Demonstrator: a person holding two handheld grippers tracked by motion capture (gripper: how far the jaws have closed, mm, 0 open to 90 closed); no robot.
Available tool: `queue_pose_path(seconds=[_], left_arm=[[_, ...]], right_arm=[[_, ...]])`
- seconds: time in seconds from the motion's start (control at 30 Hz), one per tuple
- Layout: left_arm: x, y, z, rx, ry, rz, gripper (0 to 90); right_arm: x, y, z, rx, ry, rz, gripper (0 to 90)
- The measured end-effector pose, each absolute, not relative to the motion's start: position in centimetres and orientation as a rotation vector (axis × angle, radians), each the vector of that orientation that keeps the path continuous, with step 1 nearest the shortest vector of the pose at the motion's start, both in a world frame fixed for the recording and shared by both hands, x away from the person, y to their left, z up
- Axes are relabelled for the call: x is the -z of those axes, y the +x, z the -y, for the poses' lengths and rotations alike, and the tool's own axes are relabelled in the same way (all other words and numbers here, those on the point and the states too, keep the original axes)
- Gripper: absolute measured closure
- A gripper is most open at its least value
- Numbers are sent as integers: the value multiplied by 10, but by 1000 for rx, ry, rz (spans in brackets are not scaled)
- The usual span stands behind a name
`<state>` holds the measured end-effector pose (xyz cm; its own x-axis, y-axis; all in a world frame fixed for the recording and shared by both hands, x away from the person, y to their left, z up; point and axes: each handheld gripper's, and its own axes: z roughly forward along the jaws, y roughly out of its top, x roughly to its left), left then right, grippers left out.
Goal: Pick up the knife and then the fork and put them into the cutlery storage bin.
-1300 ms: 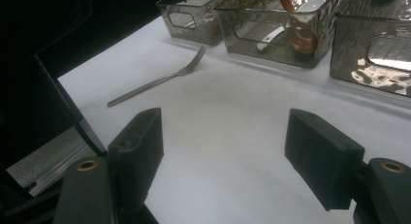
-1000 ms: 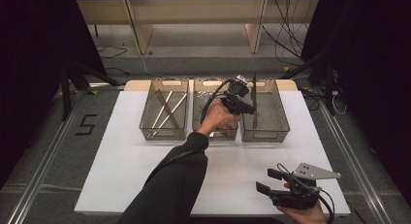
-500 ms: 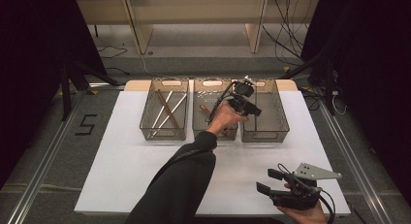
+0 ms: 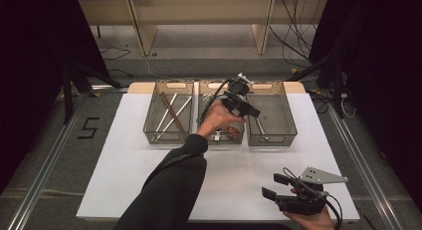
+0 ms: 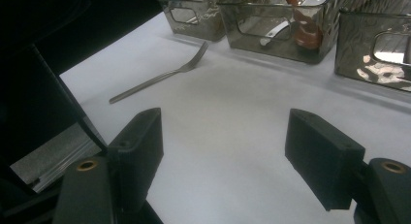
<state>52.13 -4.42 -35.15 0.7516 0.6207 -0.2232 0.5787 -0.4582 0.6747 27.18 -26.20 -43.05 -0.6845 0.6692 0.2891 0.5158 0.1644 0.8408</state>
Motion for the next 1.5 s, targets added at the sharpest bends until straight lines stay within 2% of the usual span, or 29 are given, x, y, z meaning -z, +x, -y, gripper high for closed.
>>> queue_pose_path(seconds=[0.63,1.03,1.5], left_arm=[[339,480,-42,-110,2177,-976,254],[359,446,-93,-133,2164,-1056,241],[390,417,-122,-155,2199,-1125,242]], right_arm=[[431,273,261,-1533,1173,-2273,305],[432,273,260,-1522,1178,-2279,305],[431,272,260,-1520,1178,-2275,304]])
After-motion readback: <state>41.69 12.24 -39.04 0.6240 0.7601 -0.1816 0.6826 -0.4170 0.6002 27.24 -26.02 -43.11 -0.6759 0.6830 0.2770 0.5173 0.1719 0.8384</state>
